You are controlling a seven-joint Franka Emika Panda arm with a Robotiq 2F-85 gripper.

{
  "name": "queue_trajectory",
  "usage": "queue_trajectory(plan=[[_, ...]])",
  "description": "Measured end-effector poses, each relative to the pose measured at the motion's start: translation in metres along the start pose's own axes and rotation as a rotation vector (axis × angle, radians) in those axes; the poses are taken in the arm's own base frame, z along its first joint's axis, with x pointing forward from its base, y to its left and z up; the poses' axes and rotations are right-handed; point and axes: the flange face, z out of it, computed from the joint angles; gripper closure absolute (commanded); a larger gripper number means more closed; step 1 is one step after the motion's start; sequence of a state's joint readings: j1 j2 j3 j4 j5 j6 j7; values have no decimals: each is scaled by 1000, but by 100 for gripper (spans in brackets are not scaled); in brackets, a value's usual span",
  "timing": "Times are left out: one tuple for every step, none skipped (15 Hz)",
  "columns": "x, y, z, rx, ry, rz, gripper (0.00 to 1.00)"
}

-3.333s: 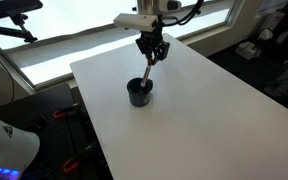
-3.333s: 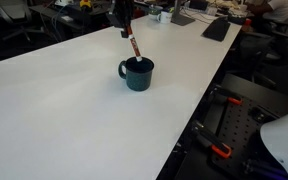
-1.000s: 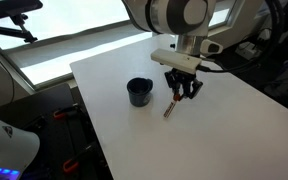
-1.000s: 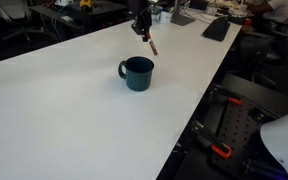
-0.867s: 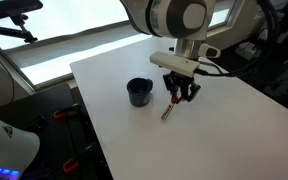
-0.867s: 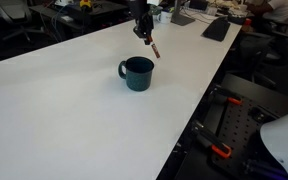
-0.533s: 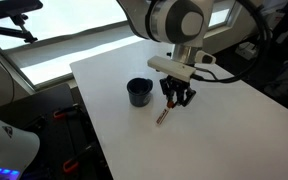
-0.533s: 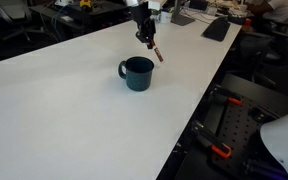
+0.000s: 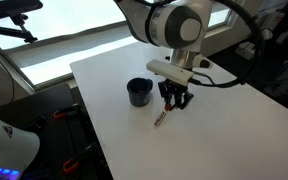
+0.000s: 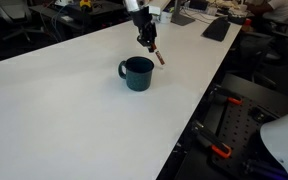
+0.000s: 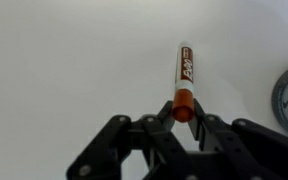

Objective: Take the red marker out of the mug.

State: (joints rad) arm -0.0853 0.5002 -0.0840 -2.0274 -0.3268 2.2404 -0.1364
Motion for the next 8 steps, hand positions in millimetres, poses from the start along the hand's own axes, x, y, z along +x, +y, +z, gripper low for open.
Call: queue_trajectory(plan=[[0, 0, 2, 1, -3, 0, 95], [0, 0, 4, 2, -6, 0, 81], [0, 0, 6, 3, -9, 0, 81], [0, 0, 6, 3, -10, 0, 81], [0, 0, 6, 3, -10, 0, 81], [0, 0, 6, 3, -10, 0, 81], [1, 0, 6, 3, -9, 1, 81], [1, 1, 6, 3, -9, 1, 81]])
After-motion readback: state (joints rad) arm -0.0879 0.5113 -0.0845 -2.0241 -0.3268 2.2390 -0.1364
